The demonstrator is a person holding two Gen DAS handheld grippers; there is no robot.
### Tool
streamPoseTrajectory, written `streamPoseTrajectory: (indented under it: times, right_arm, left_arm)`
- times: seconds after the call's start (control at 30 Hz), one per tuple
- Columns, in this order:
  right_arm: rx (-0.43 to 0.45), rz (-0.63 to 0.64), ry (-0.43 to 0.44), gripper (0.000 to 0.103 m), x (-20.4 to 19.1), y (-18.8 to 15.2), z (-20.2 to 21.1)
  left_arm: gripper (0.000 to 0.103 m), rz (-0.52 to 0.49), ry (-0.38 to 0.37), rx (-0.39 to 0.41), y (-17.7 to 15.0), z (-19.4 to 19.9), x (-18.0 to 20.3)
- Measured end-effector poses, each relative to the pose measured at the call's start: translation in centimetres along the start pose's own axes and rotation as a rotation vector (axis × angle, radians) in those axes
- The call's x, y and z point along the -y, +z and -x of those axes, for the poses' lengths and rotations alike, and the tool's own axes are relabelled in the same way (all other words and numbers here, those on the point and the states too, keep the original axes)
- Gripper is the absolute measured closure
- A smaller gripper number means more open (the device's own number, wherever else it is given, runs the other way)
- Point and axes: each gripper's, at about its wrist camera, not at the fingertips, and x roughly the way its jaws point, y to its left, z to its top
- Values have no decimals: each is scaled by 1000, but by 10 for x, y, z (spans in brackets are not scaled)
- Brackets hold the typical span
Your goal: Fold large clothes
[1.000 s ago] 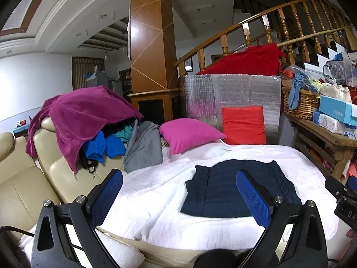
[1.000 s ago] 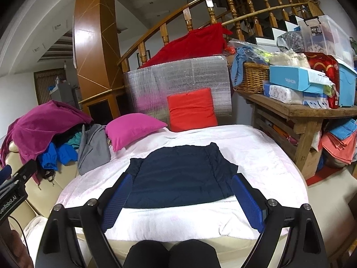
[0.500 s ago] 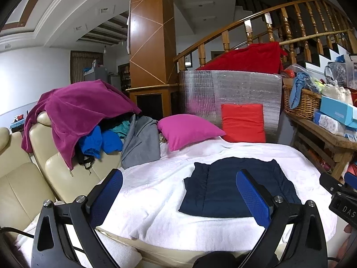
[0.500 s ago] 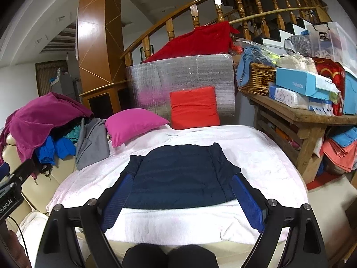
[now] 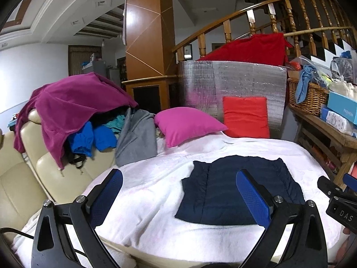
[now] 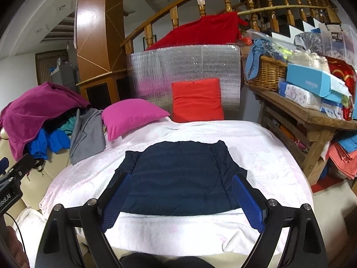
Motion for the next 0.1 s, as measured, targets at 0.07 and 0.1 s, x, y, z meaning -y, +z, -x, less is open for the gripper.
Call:
streamPoseTrajectory:
  times: [0.07, 0.1]
  right_arm:
    - [-12, -18, 1, 11, 12, 4, -15]
    - [-12, -28, -7, 11, 19, 5, -20]
  left_arm:
    - [2, 13, -27, -5, 3, -13, 0]
    - [2, 26, -20, -12, 5, -24, -2]
